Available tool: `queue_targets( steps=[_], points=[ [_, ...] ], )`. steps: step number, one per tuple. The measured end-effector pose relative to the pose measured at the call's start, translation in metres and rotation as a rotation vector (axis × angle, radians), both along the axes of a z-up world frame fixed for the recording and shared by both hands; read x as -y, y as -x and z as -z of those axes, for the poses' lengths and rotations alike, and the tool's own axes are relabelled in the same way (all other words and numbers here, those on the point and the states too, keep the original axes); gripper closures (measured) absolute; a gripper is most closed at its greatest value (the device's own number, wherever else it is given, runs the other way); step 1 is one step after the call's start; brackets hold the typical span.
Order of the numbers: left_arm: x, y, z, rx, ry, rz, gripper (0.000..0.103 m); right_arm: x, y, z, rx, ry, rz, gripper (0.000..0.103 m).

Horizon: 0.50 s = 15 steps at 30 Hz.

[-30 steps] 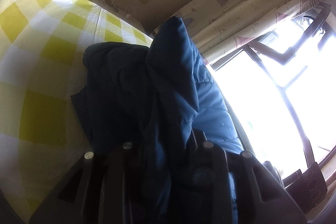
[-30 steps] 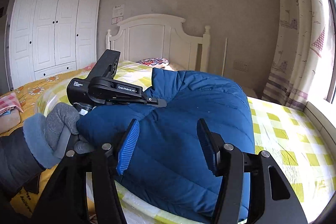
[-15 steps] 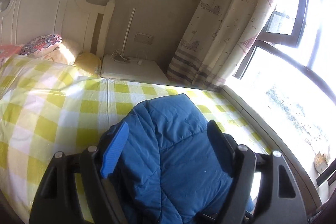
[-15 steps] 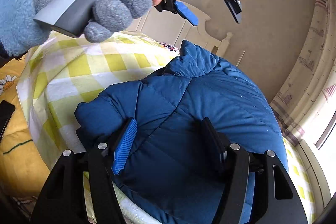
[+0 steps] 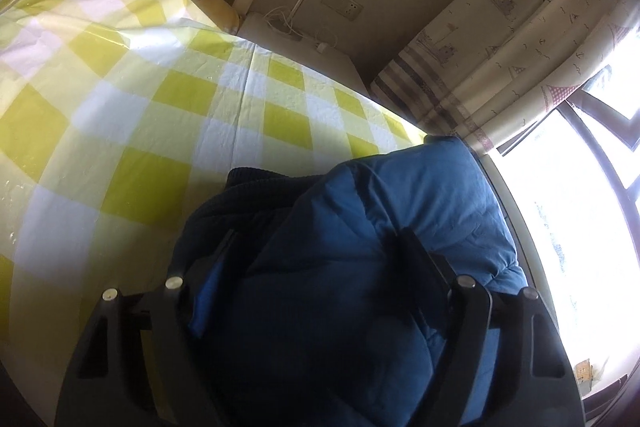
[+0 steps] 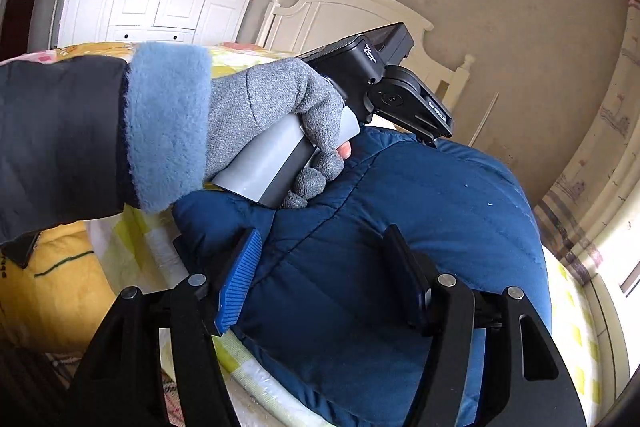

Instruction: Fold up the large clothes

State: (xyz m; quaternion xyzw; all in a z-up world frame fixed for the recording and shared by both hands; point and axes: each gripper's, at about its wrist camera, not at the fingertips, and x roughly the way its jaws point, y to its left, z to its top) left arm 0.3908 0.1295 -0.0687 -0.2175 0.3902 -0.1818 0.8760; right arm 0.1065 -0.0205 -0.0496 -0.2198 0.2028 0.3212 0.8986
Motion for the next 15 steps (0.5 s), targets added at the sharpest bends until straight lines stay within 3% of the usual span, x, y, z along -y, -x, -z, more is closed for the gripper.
queue_targets(
  steps=[3, 6, 8, 11, 13, 15],
  points=[
    [-0.002, 0.001, -0.001, 0.006, 0.008, -0.004, 0.025, 0.042, -0.017, -0.043, 0.066, -0.058, 0.051, 0.042],
    [0.002, 0.005, -0.007, 0.015, -0.027, -0.015, 0.023, 0.075, -0.071, -0.077, 0.108, -0.072, 0.134, 0.042],
    [0.004, 0.007, -0.009, 0.019, -0.051, -0.022, 0.023, 0.091, -0.126, -0.090, 0.046, -0.117, 0.171, 0.043],
    [0.006, 0.010, -0.012, 0.025, -0.079, -0.031, 0.021, 0.102, -0.210, -0.089, -0.120, -0.192, 0.196, 0.043],
    [0.007, 0.012, -0.014, 0.030, -0.101, -0.038, 0.020, 0.100, -0.257, -0.070, -0.225, -0.200, 0.225, 0.043],
    [0.007, 0.012, -0.014, 0.028, -0.103, -0.038, 0.019, 0.088, -0.295, -0.027, -0.381, -0.122, 0.216, 0.042]
  ],
)
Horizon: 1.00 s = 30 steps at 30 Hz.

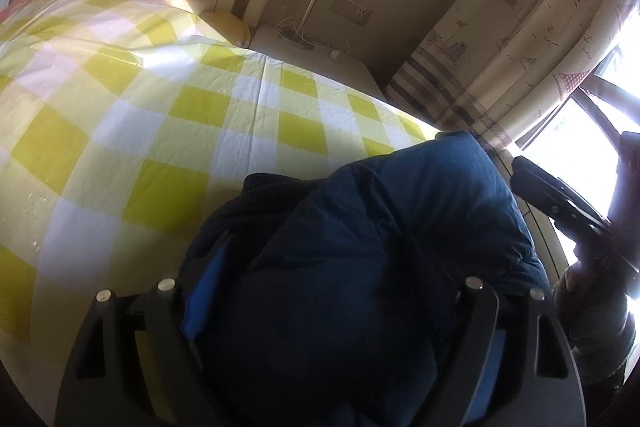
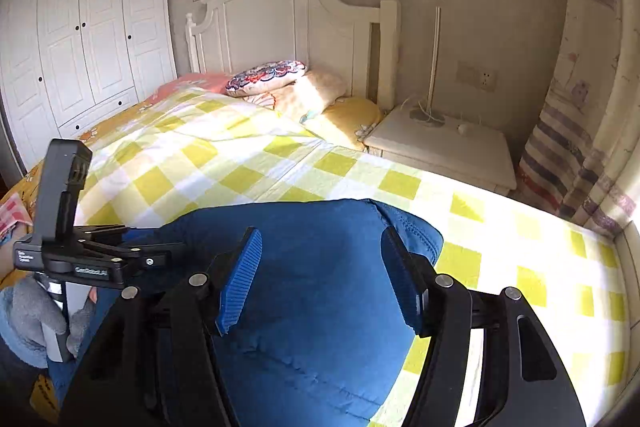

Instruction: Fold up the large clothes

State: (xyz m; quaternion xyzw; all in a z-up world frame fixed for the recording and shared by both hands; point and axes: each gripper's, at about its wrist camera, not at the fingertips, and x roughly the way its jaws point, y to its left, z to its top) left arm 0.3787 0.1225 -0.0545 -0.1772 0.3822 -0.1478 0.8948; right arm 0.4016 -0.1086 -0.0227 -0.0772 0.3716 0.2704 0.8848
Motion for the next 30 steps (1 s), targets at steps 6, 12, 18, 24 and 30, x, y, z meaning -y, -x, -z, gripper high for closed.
queue_targets(
  steps=[6, 12, 18, 24, 30],
  points=[
    [-0.004, 0.000, 0.003, -0.008, -0.002, -0.012, 0.019, -0.009, -0.010, 0.010, -0.059, 0.066, -0.031, 0.041],
    [-0.010, 0.002, 0.005, 0.001, 0.030, -0.015, 0.019, -0.001, -0.035, -0.010, -0.011, 0.022, 0.068, 0.041],
    [-0.010, 0.001, 0.005, -0.007, 0.031, -0.029, 0.019, -0.006, -0.059, 0.036, -0.153, 0.026, 0.038, 0.041],
    [-0.007, 0.004, 0.002, 0.000, -0.006, -0.037, 0.018, -0.042, -0.039, -0.022, 0.002, 0.117, 0.011, 0.041],
    [-0.007, 0.005, 0.002, -0.001, -0.018, -0.043, 0.017, -0.092, -0.057, 0.022, -0.204, 0.186, -0.218, 0.041]
  ],
)
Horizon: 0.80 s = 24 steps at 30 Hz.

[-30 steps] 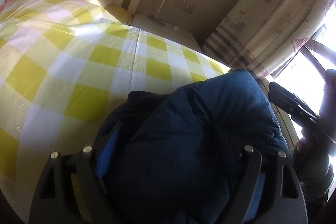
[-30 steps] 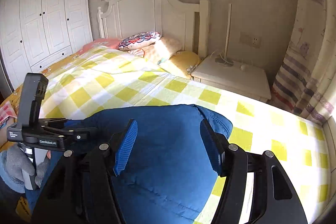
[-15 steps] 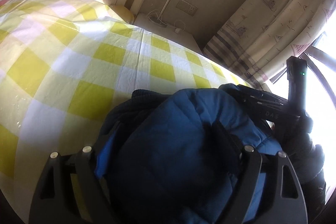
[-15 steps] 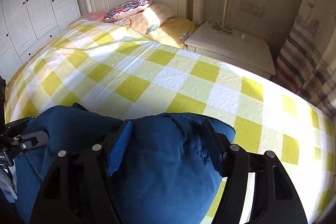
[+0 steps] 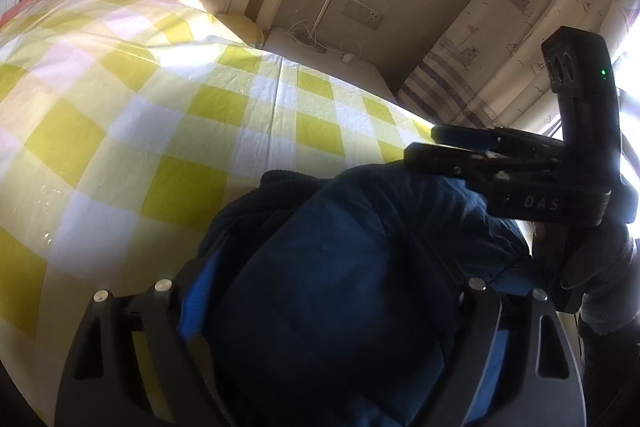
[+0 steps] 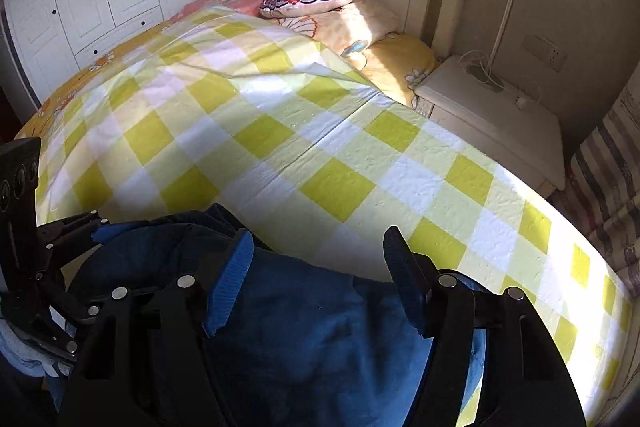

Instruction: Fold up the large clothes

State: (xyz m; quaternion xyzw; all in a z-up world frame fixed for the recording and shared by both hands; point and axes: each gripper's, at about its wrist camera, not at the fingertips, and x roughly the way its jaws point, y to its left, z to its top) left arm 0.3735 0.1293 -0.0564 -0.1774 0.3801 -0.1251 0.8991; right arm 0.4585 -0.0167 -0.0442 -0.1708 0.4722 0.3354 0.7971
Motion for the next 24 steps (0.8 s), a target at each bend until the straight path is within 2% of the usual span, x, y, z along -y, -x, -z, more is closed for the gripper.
queue_targets(
  steps=[2, 4, 9, 13, 15, 17, 19, 20, 22, 23, 24],
  points=[
    [0.001, 0.000, 0.000, -0.006, -0.015, -0.003, 0.017, 0.008, -0.015, 0.016, -0.097, -0.073, 0.013, 0.041],
    [0.000, -0.001, 0.001, -0.011, -0.011, -0.003, 0.017, 0.004, -0.012, 0.016, -0.070, -0.044, 0.004, 0.041],
    [-0.002, -0.002, 0.004, -0.021, 0.005, 0.002, 0.017, 0.000, 0.009, 0.012, 0.106, 0.011, 0.066, 0.041],
    [0.000, 0.000, 0.004, -0.023, -0.007, 0.009, 0.016, 0.007, 0.040, -0.016, 0.297, 0.070, 0.127, 0.039],
    [-0.001, 0.001, 0.003, -0.022, -0.013, 0.022, 0.016, 0.023, 0.062, -0.041, 0.337, 0.003, 0.183, 0.038],
    [-0.003, 0.004, 0.000, -0.033, -0.023, 0.036, 0.015, 0.047, 0.089, -0.066, 0.332, -0.119, 0.258, 0.034],
    [-0.005, 0.020, -0.013, -0.015, -0.076, -0.015, 0.014, 0.065, 0.128, -0.086, 0.341, -0.186, 0.301, 0.030],
    [-0.005, 0.033, -0.023, 0.014, -0.103, -0.050, 0.013, 0.072, 0.152, -0.092, 0.359, -0.215, 0.285, 0.026],
    [-0.006, 0.064, -0.043, 0.083, -0.099, -0.062, 0.013, 0.084, 0.203, -0.096, 0.418, -0.241, 0.241, 0.017],
    [-0.007, 0.079, -0.049, 0.108, -0.101, -0.070, 0.011, 0.091, 0.225, -0.093, 0.436, -0.245, 0.237, 0.014],
    [-0.009, 0.094, -0.053, 0.121, -0.103, -0.084, 0.004, 0.100, 0.241, -0.086, 0.424, -0.253, 0.247, 0.013]
  ],
)
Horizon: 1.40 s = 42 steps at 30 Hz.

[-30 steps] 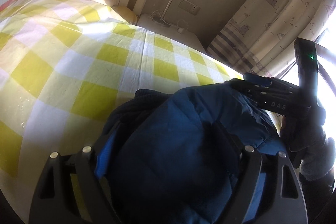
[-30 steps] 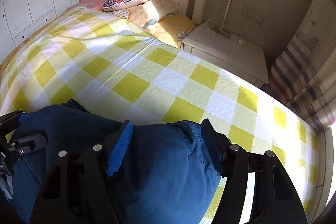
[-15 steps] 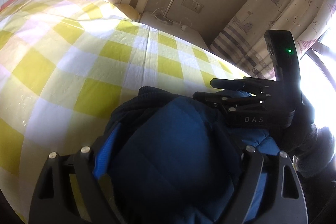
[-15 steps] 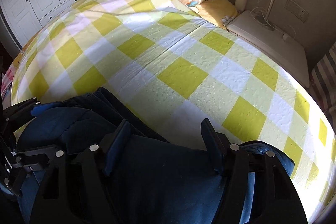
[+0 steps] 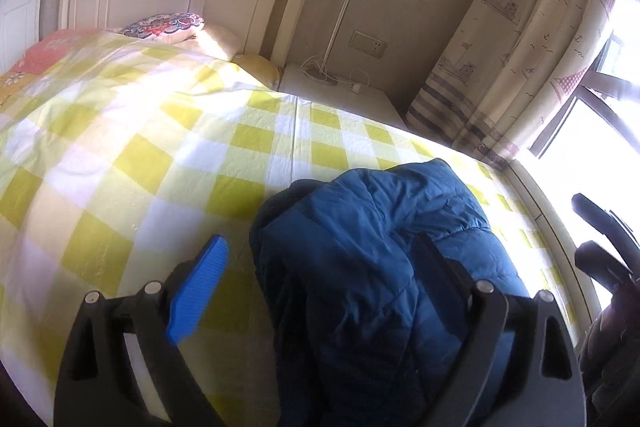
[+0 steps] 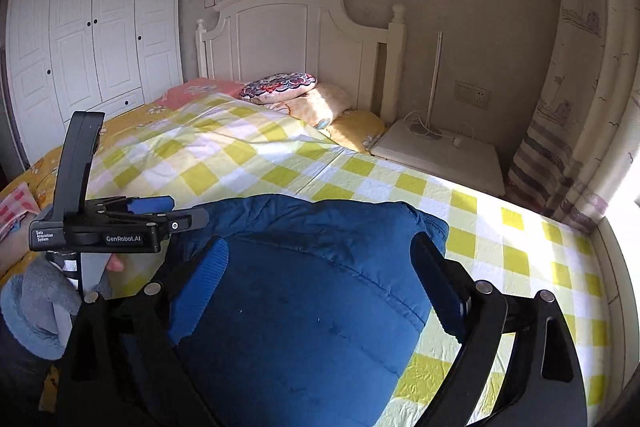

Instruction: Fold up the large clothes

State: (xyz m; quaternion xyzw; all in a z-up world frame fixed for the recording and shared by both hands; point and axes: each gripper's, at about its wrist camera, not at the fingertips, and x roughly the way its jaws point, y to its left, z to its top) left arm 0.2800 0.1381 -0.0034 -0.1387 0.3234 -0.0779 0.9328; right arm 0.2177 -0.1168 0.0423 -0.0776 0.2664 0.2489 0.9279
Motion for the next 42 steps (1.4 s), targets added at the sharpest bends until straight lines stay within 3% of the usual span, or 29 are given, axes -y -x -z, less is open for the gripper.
queue_targets(
  steps=[2, 7, 9, 12, 14, 15, 17, 18, 20, 22, 24, 29, 31, 33, 36, 37, 38, 39, 41, 42],
  points=[
    [-0.007, 0.021, 0.003, -0.024, 0.040, 0.022, 0.003, 0.022, 0.017, 0.022, -0.107, -0.073, 0.003, 0.009],
    [-0.013, 0.031, 0.056, -0.263, 0.183, 0.175, 0.002, 0.073, 0.001, 0.102, -0.526, -0.372, 0.051, 0.007],
    [-0.016, 0.029, 0.068, -0.296, 0.277, 0.188, 0.002, 0.079, -0.010, 0.122, -0.613, -0.522, -0.013, 0.007],
    [-0.011, 0.014, 0.082, -0.359, 0.369, 0.272, 0.002, 0.073, -0.024, 0.137, -0.658, -0.581, -0.057, 0.004],
    [-0.013, 0.003, 0.093, -0.364, 0.442, 0.319, 0.002, 0.070, -0.026, 0.138, -0.632, -0.580, -0.076, 0.006],
    [-0.013, 0.001, 0.094, -0.364, 0.448, 0.328, 0.002, 0.069, -0.024, 0.138, -0.604, -0.567, -0.083, 0.008],
    [-0.008, 0.004, 0.094, -0.344, 0.418, 0.322, 0.002, 0.066, -0.014, 0.133, -0.526, -0.524, -0.080, 0.021],
    [-0.005, 0.007, 0.094, -0.317, 0.397, 0.322, 0.007, 0.064, -0.008, 0.131, -0.477, -0.496, -0.077, 0.024],
    [-0.003, 0.011, 0.101, -0.275, 0.480, 0.356, 0.026, 0.059, 0.001, 0.127, -0.402, -0.463, -0.064, 0.031],
    [-0.002, 0.015, 0.101, -0.230, 0.497, 0.348, 0.035, 0.053, 0.009, 0.117, -0.297, -0.422, -0.049, 0.036],
    [0.003, 0.011, 0.092, -0.187, 0.477, 0.339, 0.048, 0.049, 0.012, 0.100, -0.167, -0.370, -0.028, 0.039],
    [0.036, -0.038, 0.059, -0.099, 0.493, 0.353, 0.052, 0.069, -0.034, 0.055, -0.022, -0.355, 0.046, 0.041],
    [0.053, -0.064, 0.042, -0.064, 0.472, 0.359, 0.052, 0.085, -0.064, 0.050, -0.039, -0.383, 0.073, 0.041],
    [0.069, -0.095, 0.040, -0.079, 0.460, 0.357, 0.052, 0.105, -0.094, 0.061, -0.093, -0.396, 0.106, 0.042],
    [0.087, -0.142, 0.068, -0.174, 0.406, 0.303, 0.049, 0.124, -0.144, 0.111, -0.305, -0.375, 0.207, 0.041],
    [0.090, -0.151, 0.082, -0.206, 0.412, 0.290, 0.039, 0.130, -0.148, 0.125, -0.330, -0.408, 0.239, 0.030],
    [0.087, -0.153, 0.088, -0.191, 0.441, 0.275, 0.025, 0.136, -0.145, 0.125, -0.317, -0.441, 0.241, 0.028],
    [0.085, -0.152, 0.090, -0.196, 0.441, 0.252, 0.018, 0.136, -0.141, 0.121, -0.309, -0.438, 0.246, 0.027],
    [0.084, -0.141, 0.081, -0.179, 0.415, 0.235, 0.018, 0.132, -0.124, 0.103, -0.263, -0.375, 0.276, 0.018],
    [0.083, -0.133, 0.072, -0.159, 0.365, 0.219, 0.018, 0.131, -0.114, 0.090, -0.222, -0.342, 0.286, 0.018]
  ],
)
